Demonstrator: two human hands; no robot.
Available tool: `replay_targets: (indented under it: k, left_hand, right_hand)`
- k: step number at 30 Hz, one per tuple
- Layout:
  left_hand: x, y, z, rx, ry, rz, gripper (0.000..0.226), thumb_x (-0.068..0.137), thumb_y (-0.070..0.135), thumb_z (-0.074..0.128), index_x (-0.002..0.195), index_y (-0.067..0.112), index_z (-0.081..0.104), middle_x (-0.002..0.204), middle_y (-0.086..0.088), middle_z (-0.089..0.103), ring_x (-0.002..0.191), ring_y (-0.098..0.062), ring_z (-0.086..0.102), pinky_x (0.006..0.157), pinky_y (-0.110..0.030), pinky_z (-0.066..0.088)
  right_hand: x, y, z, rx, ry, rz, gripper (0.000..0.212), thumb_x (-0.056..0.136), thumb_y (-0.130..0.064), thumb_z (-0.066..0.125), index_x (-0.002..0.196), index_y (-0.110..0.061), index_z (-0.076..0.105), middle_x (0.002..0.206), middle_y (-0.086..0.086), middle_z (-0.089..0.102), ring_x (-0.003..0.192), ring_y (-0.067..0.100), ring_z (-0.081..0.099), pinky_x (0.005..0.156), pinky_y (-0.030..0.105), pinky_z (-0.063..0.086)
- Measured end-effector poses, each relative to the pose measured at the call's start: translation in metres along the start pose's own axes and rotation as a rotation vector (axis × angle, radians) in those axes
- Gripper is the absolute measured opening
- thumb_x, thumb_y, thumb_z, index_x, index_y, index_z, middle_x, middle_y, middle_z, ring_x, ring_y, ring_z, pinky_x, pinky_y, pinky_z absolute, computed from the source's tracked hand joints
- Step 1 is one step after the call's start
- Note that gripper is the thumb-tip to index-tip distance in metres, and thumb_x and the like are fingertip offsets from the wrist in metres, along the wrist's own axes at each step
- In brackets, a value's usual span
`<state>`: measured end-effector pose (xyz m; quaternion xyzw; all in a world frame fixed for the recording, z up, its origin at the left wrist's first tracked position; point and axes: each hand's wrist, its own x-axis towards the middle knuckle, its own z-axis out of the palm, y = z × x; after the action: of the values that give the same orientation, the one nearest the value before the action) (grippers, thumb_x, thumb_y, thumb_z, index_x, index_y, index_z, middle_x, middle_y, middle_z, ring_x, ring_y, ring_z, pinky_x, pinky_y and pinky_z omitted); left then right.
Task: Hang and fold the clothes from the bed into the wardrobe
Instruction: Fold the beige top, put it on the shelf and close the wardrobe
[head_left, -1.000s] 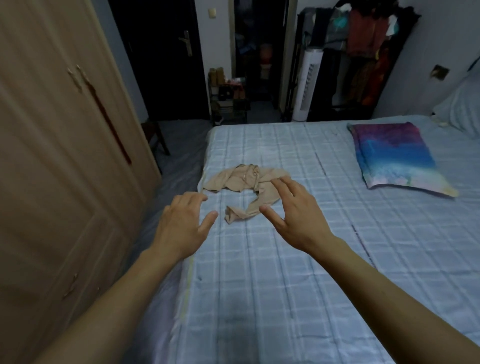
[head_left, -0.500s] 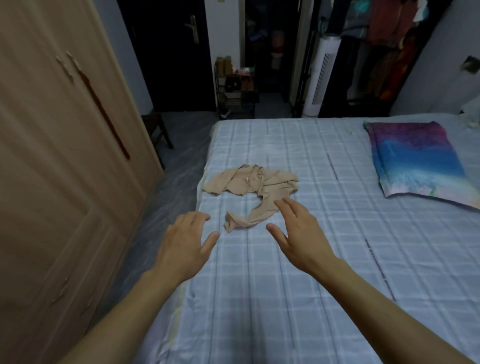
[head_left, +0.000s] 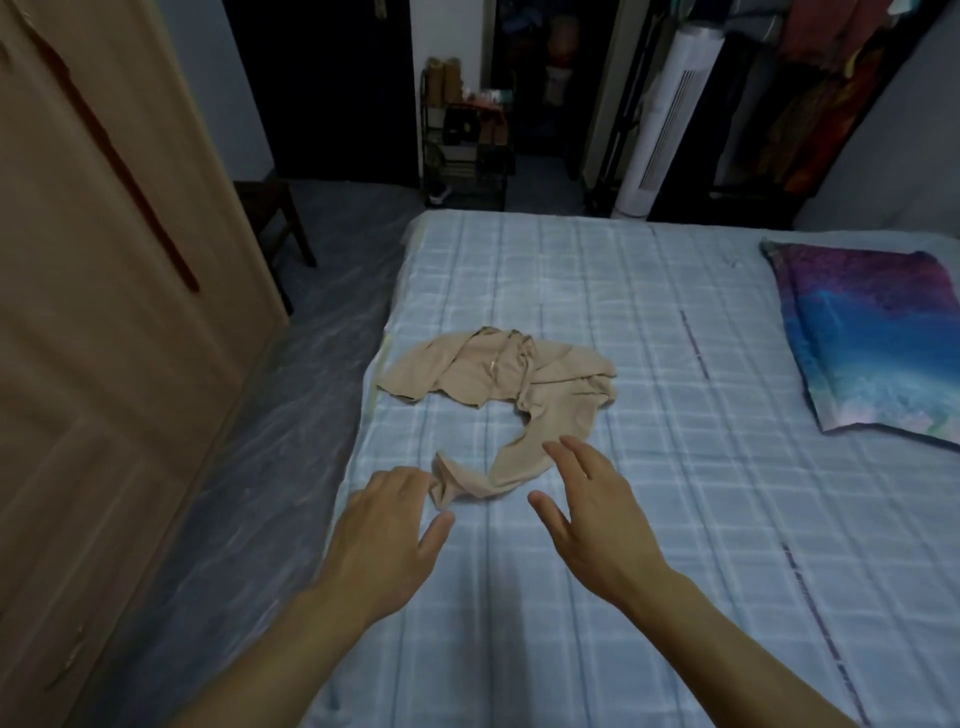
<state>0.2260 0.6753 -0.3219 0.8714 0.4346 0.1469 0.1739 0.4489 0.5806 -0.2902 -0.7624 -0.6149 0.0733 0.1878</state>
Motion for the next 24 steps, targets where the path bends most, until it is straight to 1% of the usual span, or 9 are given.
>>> replay_targets:
  k: [5, 8, 11, 13, 15, 18, 20, 21, 24]
  left_hand:
    - [0.05, -0.033, 0.08, 0.031, -0.088, 0.014, 0.046, 0.087, 0.055, 0.033, 0.102, 0.021, 0.059, 0.102, 0.003, 0.059, 0.093, -0.021, 0.055, 0.078, -0.04, 0.048]
    - [0.071, -0.052, 0.13, 0.072, -0.11, 0.046, 0.037, 0.086, 0.045, 0.054, 0.111, 0.018, 0.059, 0.115, -0.001, 0.06, 0.106, -0.025, 0.056, 0.082, -0.04, 0.05]
    - [0.093, -0.071, 0.174, 0.165, -0.101, 0.084, 0.059, 0.073, 0.033, 0.077, 0.126, 0.017, 0.058, 0.137, -0.006, 0.055, 0.125, -0.028, 0.053, 0.089, -0.042, 0.051]
    - [0.105, -0.083, 0.201, 0.207, -0.106, 0.118, 0.07, 0.064, 0.029, 0.083, 0.128, 0.016, 0.059, 0.134, -0.006, 0.058, 0.124, -0.03, 0.055, 0.09, -0.043, 0.051]
    - [0.112, -0.094, 0.224, 0.228, -0.126, 0.13, 0.067, 0.059, 0.028, 0.085, 0.121, 0.016, 0.064, 0.12, -0.004, 0.064, 0.113, -0.03, 0.059, 0.083, -0.042, 0.052]
    - [0.113, -0.107, 0.252, 0.252, -0.114, 0.12, 0.037, 0.06, 0.018, 0.086, 0.092, 0.021, 0.069, 0.092, 0.001, 0.065, 0.091, -0.027, 0.061, 0.066, -0.037, 0.048]
    - [0.11, -0.112, 0.258, 0.223, -0.061, 0.135, 0.033, 0.057, 0.007, 0.086, 0.08, 0.021, 0.067, 0.079, 0.001, 0.063, 0.081, -0.027, 0.061, 0.06, -0.035, 0.046]
    - [0.108, -0.113, 0.258, 0.184, -0.028, 0.14, 0.032, 0.059, 0.004, 0.085, 0.079, 0.02, 0.066, 0.077, 0.001, 0.062, 0.079, -0.028, 0.06, 0.06, -0.035, 0.048]
    - [0.098, -0.113, 0.252, 0.083, 0.064, 0.168, 0.025, 0.07, 0.001, 0.078, 0.084, 0.016, 0.064, 0.081, -0.003, 0.061, 0.08, -0.028, 0.057, 0.062, -0.039, 0.053]
  right_hand:
    - [0.043, 0.042, 0.081, -0.006, -0.106, 0.042, 0.054, 0.097, -0.038, 0.054, 0.144, -0.014, 0.042, 0.148, 0.007, 0.042, 0.134, 0.024, 0.041, 0.105, 0.03, 0.034]
    - [0.063, 0.065, 0.129, 0.001, -0.168, 0.056, 0.057, 0.097, -0.038, 0.054, 0.146, -0.015, 0.037, 0.15, 0.005, 0.038, 0.136, 0.023, 0.037, 0.108, 0.032, 0.033]
    - [0.08, 0.085, 0.174, 0.02, -0.172, 0.02, 0.054, 0.09, -0.03, 0.064, 0.138, -0.012, 0.047, 0.14, 0.008, 0.048, 0.127, 0.026, 0.047, 0.101, 0.035, 0.041]
    - [0.088, 0.102, 0.206, -0.007, -0.177, -0.019, 0.055, 0.083, -0.025, 0.071, 0.133, -0.011, 0.053, 0.137, 0.012, 0.052, 0.126, 0.032, 0.049, 0.1, 0.041, 0.044]
    - [0.094, 0.118, 0.233, -0.035, -0.2, -0.014, 0.058, 0.077, -0.022, 0.075, 0.131, -0.012, 0.057, 0.14, 0.016, 0.052, 0.13, 0.037, 0.047, 0.105, 0.045, 0.042]
    - [0.103, 0.134, 0.263, -0.069, -0.144, -0.016, 0.035, 0.065, -0.014, 0.076, 0.099, -0.014, 0.072, 0.108, 0.01, 0.066, 0.102, 0.034, 0.06, 0.085, 0.042, 0.052]
    - [0.108, 0.136, 0.27, -0.091, -0.102, -0.008, 0.016, 0.06, -0.007, 0.075, 0.073, -0.015, 0.07, 0.077, 0.005, 0.064, 0.076, 0.028, 0.06, 0.065, 0.031, 0.045]
    - [0.109, 0.135, 0.272, -0.105, -0.085, -0.003, 0.016, 0.06, -0.003, 0.075, 0.064, -0.016, 0.066, 0.067, 0.004, 0.061, 0.066, 0.027, 0.058, 0.06, 0.027, 0.038]
    - [0.107, 0.134, 0.272, -0.11, -0.075, 0.024, 0.019, 0.073, 0.001, 0.067, 0.066, -0.015, 0.058, 0.067, 0.004, 0.058, 0.064, 0.026, 0.055, 0.056, 0.03, 0.033]
